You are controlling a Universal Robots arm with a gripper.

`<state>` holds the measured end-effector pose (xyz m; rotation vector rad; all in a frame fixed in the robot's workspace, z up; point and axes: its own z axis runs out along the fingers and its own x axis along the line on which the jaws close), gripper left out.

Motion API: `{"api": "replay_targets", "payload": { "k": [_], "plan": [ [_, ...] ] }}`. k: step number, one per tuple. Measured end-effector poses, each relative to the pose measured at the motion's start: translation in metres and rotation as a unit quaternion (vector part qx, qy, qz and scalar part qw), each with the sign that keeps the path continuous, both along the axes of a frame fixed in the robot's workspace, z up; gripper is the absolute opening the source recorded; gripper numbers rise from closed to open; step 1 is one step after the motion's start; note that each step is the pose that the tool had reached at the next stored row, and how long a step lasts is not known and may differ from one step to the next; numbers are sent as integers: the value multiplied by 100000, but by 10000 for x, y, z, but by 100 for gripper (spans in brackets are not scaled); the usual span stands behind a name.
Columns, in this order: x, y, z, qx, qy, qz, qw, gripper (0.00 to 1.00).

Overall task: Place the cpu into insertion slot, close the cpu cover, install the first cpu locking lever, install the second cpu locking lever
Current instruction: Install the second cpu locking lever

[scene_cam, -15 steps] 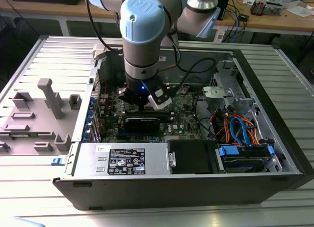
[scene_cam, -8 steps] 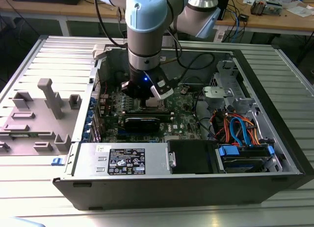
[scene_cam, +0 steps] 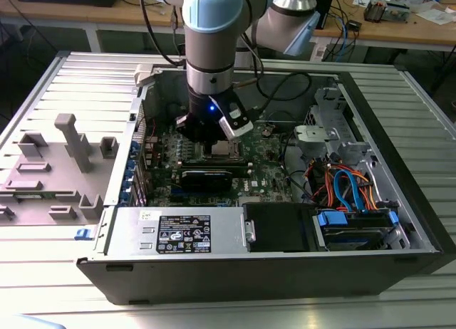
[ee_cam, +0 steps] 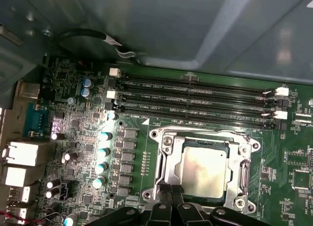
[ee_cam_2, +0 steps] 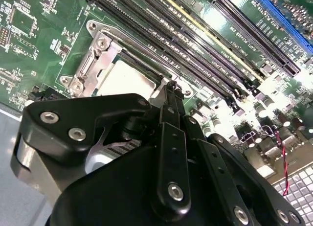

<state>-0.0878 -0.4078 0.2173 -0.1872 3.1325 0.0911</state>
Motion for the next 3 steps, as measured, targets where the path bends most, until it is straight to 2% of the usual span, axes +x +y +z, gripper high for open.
{"api": "replay_targets", "payload": {
  "k": [3],
  "plan": [
    [0,0,1,-6,5,1,100000,11]
  ]
}}
